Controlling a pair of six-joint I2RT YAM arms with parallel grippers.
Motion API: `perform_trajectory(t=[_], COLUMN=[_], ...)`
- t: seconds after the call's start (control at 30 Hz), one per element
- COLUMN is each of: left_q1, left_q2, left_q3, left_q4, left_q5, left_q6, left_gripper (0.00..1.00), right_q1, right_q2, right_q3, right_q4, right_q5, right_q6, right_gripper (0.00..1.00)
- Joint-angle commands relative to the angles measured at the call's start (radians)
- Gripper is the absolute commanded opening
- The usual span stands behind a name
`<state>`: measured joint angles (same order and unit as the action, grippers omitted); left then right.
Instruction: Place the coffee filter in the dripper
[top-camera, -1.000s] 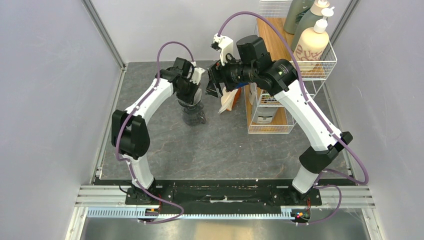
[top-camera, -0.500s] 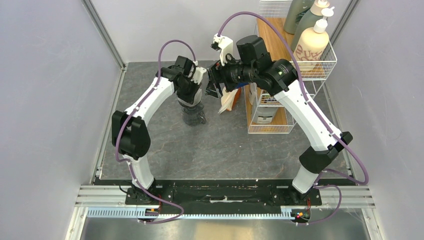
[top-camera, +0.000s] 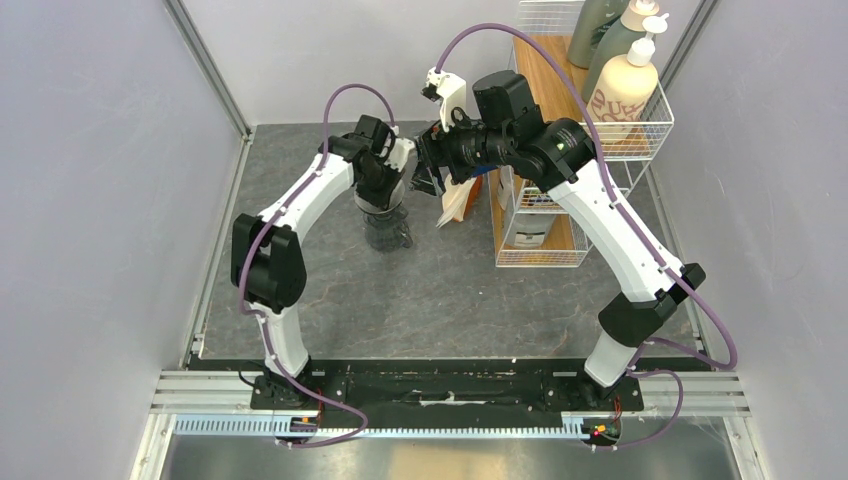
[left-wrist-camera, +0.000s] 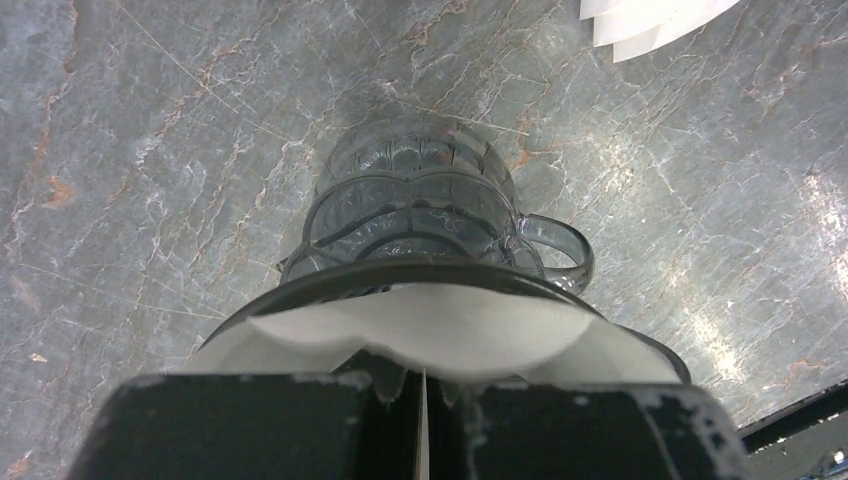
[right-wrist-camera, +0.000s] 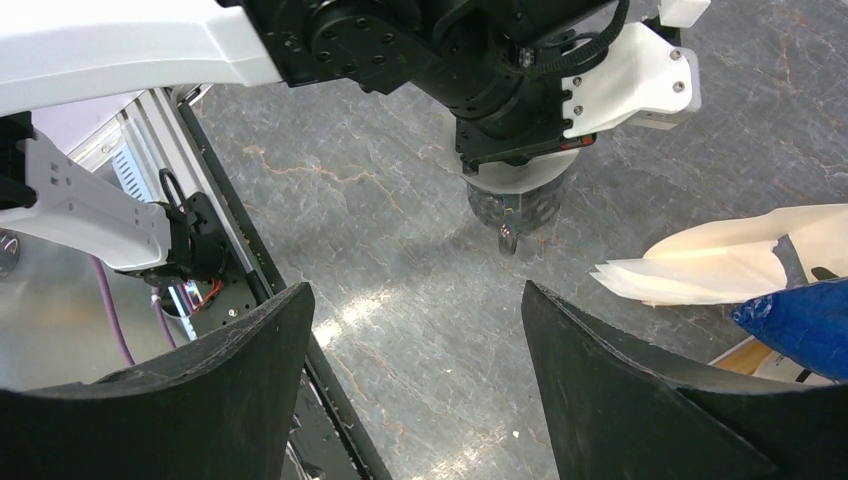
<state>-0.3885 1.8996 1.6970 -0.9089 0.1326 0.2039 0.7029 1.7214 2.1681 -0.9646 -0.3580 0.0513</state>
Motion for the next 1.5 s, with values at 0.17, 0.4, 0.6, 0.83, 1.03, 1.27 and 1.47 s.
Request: perform_trajectory(t=[0.17, 0.4, 0.6, 0.83, 1.03, 1.27, 1.47], left_q1=[-0.001, -0.003, -0.004, -0.004, -0.002, 0.01, 0.042], left_q2=[0.016, 0.009, -0.025, -0.061, -0.089, -0.164, -0.223], left_q3=[-0.004, 0.016, 0.074, 0.108, 0.133, 0.22, 0.332], left_q4=[0.047, 0.036, -0.019, -0.071, -0.105, -0.165, -0.228], left_q5=[0.009, 0.014, 0.021, 0.012, 0.001, 0.019, 0.04], left_q6=[0.038, 0.038, 0.03, 0.032, 0.044, 0.01, -0.046], left_gripper=[0.02, 0.02, 0.02, 0.02, 0.02, 0.02, 0.02], right_q1=[0.001, 0.0, 0.001, 0.001, 0.001, 0.001, 0.001], right_q2=[-0.016, -0.014, -0.02, -0.019, -0.017, -0.021, -0.034], right_q3=[0.019, 0.018, 0.011, 0.01, 0.012, 0.011, -0.006], right_q4=[0.001, 0.0, 0.0, 0.001, 0.006, 0.007, 0.024], right_q5=[0.004, 0.002, -0.005, -0.019, -0.026, -0.023, -0.028], right_q6=[-0.001, -0.001, -0.001, 0.004, 0.009, -0.001, -0.013], right_gripper=[0.84, 0.84, 0.84, 0.84, 0.84, 0.83, 0.83])
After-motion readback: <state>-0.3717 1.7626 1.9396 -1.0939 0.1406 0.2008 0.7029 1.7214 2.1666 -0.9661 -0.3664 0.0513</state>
